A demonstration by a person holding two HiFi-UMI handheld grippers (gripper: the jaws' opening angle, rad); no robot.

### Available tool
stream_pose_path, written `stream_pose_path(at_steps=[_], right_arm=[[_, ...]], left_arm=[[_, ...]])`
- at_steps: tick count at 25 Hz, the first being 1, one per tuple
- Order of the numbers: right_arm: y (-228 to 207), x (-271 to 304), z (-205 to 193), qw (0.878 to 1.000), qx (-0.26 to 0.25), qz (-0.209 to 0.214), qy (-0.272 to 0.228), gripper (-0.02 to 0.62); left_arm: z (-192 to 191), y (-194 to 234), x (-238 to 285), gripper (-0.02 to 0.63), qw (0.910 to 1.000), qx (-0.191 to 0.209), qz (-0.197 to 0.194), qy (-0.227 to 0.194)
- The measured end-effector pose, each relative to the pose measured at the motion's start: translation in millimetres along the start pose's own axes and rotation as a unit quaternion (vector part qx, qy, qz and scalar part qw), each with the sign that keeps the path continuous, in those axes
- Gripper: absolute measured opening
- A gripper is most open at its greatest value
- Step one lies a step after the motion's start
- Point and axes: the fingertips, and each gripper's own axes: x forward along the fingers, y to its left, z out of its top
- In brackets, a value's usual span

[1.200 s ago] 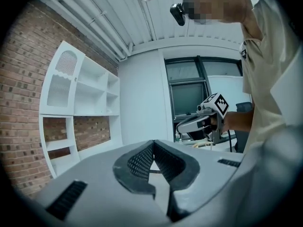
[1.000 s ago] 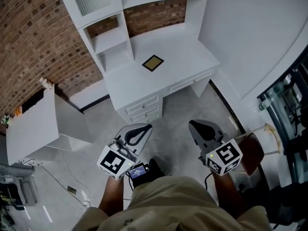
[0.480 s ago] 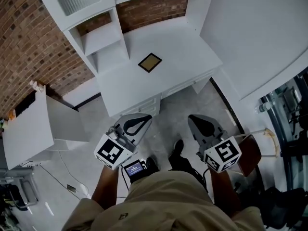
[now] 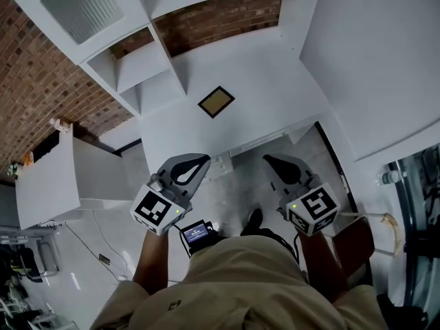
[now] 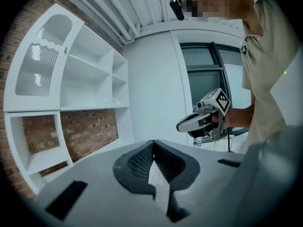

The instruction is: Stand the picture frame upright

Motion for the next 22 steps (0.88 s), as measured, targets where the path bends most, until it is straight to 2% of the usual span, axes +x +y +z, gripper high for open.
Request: stream_pose_path(at_steps=[6, 11, 22], right_arm=[[-50.4, 25.9, 3.9, 1.0, -0.004, 0.031, 0.004, 0.003], [-67.3, 53.4, 0.9, 0.999, 0.005, 0.039, 0.015, 0.003], [-73.0, 135.8, 25.9, 0.999, -0.025, 0.006, 0.032, 0.003]], left_arm=[[6.8, 26.7, 41.4, 0.008, 0.9994, -0.006, 0.034, 0.008], [-0.4, 55.4, 58.1, 0.008, 0.999, -0.016, 0.04, 0.016], [-42.2, 156.7, 64.9, 0.008, 0.9991, -0.038, 0.016, 0.006]])
